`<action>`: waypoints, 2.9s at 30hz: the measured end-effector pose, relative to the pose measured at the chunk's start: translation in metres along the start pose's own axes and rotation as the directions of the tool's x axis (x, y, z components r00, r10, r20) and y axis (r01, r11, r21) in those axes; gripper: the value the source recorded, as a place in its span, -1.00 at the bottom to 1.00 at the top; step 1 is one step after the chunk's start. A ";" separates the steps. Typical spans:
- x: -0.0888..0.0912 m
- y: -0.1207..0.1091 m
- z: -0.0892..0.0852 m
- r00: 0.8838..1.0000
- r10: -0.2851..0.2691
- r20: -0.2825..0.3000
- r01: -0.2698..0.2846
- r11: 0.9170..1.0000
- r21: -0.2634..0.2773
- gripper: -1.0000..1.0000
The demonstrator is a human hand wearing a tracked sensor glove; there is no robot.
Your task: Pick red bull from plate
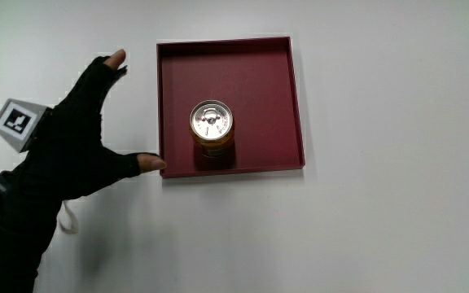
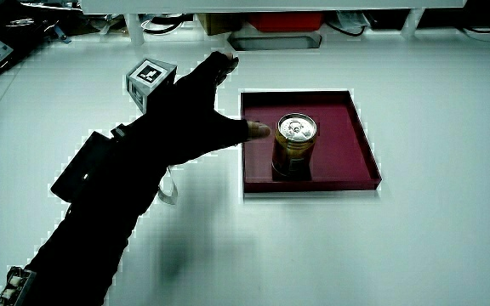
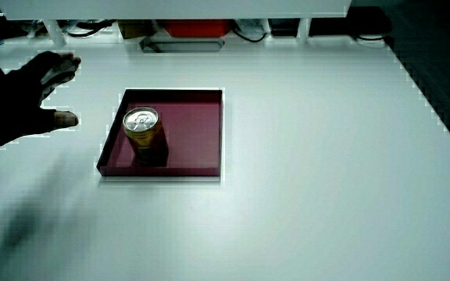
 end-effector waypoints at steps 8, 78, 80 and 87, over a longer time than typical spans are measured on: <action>-0.011 0.016 -0.018 0.988 0.121 0.096 -0.115 0.991 -0.065 0.00; -0.023 0.061 -0.094 0.984 0.179 -0.025 -0.180 0.981 -0.072 1.00; -0.018 0.059 -0.091 0.984 0.177 -0.016 -0.178 0.982 -0.064 1.00; 0.015 0.049 -0.078 0.992 0.125 -0.020 -0.125 0.992 -0.015 1.00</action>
